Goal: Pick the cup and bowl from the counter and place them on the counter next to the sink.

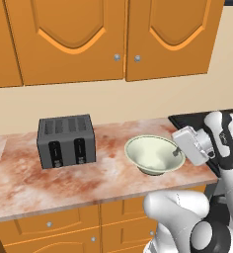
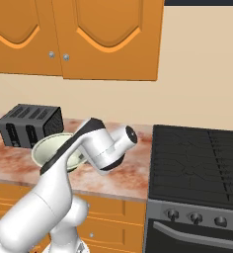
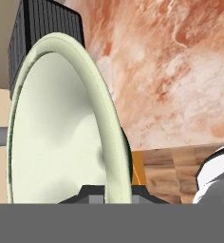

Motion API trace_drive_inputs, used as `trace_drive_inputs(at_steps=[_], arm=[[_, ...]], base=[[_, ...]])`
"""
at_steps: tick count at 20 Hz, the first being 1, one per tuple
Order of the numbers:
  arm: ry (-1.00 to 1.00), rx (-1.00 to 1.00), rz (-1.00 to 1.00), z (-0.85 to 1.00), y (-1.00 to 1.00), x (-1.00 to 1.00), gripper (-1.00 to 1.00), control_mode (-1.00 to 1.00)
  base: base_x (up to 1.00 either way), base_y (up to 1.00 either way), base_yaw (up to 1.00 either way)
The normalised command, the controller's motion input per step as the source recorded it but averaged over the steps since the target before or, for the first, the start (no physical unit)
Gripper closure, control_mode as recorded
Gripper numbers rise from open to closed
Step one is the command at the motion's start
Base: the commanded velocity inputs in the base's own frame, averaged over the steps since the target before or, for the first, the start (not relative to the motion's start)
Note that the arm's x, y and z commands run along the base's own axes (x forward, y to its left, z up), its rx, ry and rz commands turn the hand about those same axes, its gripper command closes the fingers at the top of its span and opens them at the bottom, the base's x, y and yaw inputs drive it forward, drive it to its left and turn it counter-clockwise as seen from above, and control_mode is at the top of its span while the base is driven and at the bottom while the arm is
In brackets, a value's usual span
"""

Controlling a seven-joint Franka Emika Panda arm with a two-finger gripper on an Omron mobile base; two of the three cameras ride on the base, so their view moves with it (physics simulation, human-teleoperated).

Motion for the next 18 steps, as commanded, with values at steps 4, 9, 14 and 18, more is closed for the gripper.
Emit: trace_drive_inputs(at_steps=[4, 9, 14, 18], arm=[[0.0, 0.0, 0.0, 0.0, 0.0, 0.0, 1.0, 1.0], [0.0, 0.0, 0.0, 0.0, 0.0, 0.0, 1.0, 1.0], [0.0, 0.0, 0.0, 0.0, 0.0, 0.0, 1.0, 1.0], [0.0, 0.0, 0.0, 0.0, 0.0, 0.0, 1.0, 1.0]], base=[[-0.07, 0.0, 0.0], [-0.9, 0.0, 0.0], [-0.62, 0.0, 0.0], [-0.02, 0.01, 0.24]])
